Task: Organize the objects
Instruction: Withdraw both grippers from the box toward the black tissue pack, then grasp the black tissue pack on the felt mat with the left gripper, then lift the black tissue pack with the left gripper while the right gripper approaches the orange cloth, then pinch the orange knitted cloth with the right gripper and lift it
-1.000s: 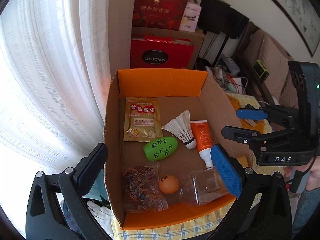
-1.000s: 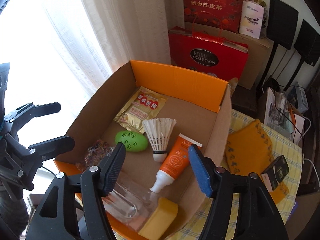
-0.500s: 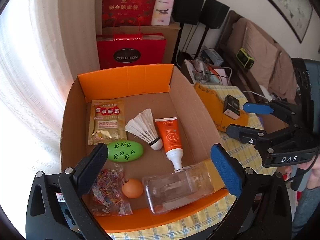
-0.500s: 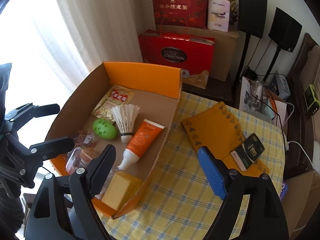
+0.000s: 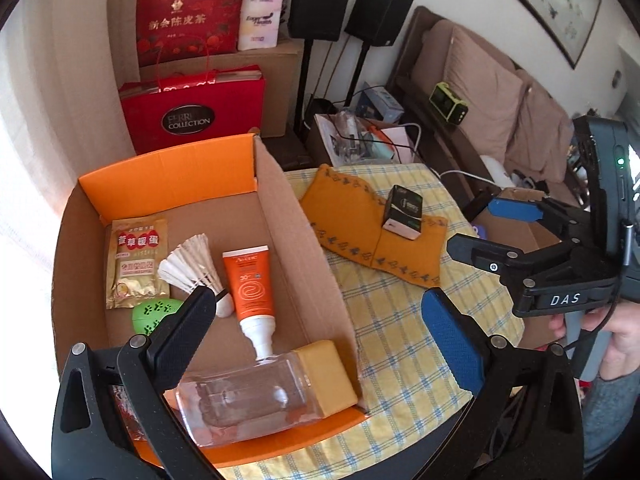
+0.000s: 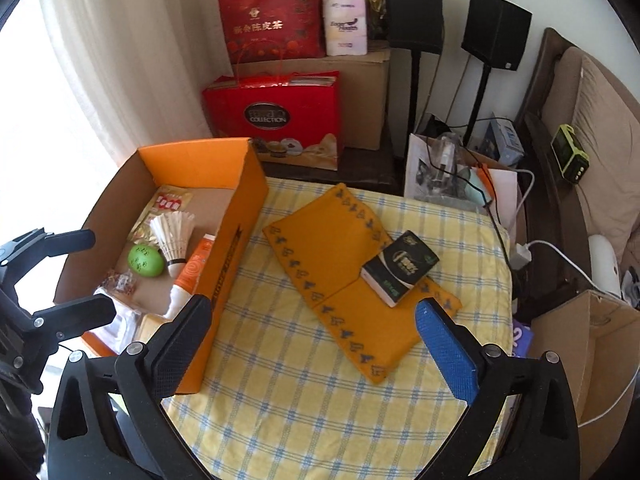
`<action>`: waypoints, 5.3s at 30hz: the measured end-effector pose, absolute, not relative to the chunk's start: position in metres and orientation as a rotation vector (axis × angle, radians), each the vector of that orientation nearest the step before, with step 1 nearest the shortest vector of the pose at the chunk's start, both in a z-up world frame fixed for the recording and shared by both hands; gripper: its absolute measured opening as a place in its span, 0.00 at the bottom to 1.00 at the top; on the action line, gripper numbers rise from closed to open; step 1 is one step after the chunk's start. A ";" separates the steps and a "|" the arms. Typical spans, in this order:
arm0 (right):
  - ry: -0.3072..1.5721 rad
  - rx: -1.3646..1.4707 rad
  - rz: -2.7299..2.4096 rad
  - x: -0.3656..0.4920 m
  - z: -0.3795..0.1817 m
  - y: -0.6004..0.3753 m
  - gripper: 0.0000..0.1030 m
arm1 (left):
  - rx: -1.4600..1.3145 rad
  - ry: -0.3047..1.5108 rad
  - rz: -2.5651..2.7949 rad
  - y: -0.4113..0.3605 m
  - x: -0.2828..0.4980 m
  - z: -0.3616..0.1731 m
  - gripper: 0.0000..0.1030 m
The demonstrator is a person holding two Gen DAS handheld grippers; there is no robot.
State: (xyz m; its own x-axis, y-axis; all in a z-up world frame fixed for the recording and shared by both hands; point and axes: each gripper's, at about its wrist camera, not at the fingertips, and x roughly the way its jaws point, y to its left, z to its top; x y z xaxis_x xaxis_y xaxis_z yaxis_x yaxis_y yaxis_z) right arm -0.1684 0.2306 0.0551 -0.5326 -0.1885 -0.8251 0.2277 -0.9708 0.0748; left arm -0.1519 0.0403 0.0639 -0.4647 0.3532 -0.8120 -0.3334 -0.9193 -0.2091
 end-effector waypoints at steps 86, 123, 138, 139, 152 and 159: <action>-0.492 1.519 -2.512 -0.172 -0.050 0.369 0.46 | -1.311 -0.026 2.381 0.206 -0.219 0.024 0.49; -0.341 1.503 -2.605 -0.183 -0.050 0.318 0.05 | -1.231 -0.005 2.416 0.067 -0.126 0.062 0.49; -0.197 1.501 -2.742 -0.135 0.010 0.383 0.05 | -1.195 -0.045 2.385 0.056 -0.114 0.074 0.49; -0.191 1.513 -2.747 -0.134 0.012 0.386 0.05 | -1.193 -0.045 2.383 0.057 -0.113 0.074 0.49; -0.240 1.528 -2.593 -0.186 -0.004 0.319 0.05 | -1.229 -0.043 2.381 0.052 -0.119 0.064 0.49; -0.257 1.573 -2.533 -0.218 -0.028 0.282 0.15 | -1.249 -0.060 2.380 0.044 -0.121 0.055 0.49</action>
